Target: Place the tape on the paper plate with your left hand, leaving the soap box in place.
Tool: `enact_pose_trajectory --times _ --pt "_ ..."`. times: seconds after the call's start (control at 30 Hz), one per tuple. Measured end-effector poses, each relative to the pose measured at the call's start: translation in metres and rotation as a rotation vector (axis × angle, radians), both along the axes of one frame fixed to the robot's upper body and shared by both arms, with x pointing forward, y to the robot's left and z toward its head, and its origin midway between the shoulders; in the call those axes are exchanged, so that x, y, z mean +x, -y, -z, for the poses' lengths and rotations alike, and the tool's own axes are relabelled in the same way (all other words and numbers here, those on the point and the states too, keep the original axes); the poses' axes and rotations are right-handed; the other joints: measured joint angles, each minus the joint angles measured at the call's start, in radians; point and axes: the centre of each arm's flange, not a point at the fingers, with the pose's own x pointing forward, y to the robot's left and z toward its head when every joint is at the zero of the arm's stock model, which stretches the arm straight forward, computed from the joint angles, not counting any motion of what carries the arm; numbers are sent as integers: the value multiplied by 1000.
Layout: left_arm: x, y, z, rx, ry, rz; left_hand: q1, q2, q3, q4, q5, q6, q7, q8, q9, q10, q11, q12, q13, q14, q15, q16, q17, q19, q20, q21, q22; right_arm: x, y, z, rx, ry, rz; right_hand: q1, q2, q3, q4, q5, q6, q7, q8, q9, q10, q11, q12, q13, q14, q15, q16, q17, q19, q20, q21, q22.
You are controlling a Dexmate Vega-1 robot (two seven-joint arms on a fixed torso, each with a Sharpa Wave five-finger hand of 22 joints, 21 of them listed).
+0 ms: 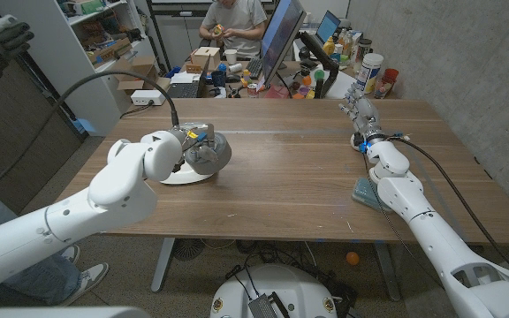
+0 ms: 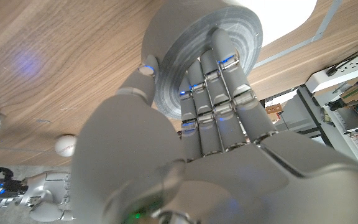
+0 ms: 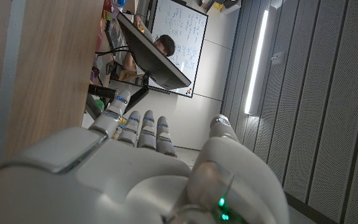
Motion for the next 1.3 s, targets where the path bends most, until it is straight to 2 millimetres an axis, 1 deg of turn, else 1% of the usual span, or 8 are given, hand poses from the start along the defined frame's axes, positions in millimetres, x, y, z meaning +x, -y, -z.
enact_pose_trajectory --times 0.2,0.33,0.4,0.6,0.63,0.8,0.9,1.3 --pt "7 -16 2 9 -7 -45 0 0 0 0 0 0 0 0 0 0 0 -2 0 0 0 -2 4 0 0 0 0 3 -1 0 0 -8 6 0 0 0 0 0 0 0 0 0 0 0 0 0 0 0 0 0 0 0 0 0" --pt "11 -25 2 18 -9 -73 -2 2 0 0 0 0 0 0 0 -5 -5 -3 1 0 0 -4 4 -1 0 0 0 4 -2 0 1 -10 10 0 0 0 0 0 0 0 0 0 0 0 0 0 0 0 0 0 0 0 0 0" --pt "13 -31 2 11 -13 -91 -3 3 0 0 0 -2 -2 0 0 -5 -5 -3 1 0 0 -6 3 -10 0 0 0 6 -3 -1 2 -11 12 0 0 0 0 0 0 0 0 0 0 0 0 0 0 0 0 0 0 0 0 0" --pt "18 -43 1 11 -18 -128 -4 4 0 0 0 -1 -1 0 0 -5 -5 -6 2 -2 -2 -7 3 -10 0 0 0 7 -3 -4 4 -8 19 0 0 0 0 0 0 0 0 0 0 0 0 0 0 0 0 0 0 0 0 0" --pt "19 -45 1 14 -20 -132 -4 4 -1 1 0 -1 -1 0 0 -5 -5 -7 16 -2 -2 -7 3 -10 0 0 0 7 -3 -5 4 -8 21 0 0 0 0 0 0 0 0 0 0 0 0 0 0 0 0 0 0 0 0 0" --pt "23 -49 2 26 -32 -142 -6 6 -4 4 0 -1 -1 0 0 -6 -6 -9 16 -3 -3 -8 3 -14 3 0 0 7 -2 -5 4 -8 26 0 0 0 0 0 0 0 0 0 0 0 0 0 0 0 0 0 0 0 0 0" --pt "29 -51 4 42 -46 -145 -7 7 -4 4 0 -1 -1 0 0 -11 -11 -10 16 -6 -6 -8 3 -21 0 0 0 7 -1 -5 6 -8 30 0 0 0 0 0 0 0 0 0 0 0 0 0 0 0 0 0 0 0 0 0" --pt "54 -69 6 67 -60 -202 -9 9 -5 5 0 -1 -1 0 0 -11 -11 -14 28 -6 -6 -12 5 -21 0 0 -5 6 7 -3 13 -12 51 0 0 0 0 0 0 0 0 0 0 0 0 0 0 0 0 0 0 0 0 0"
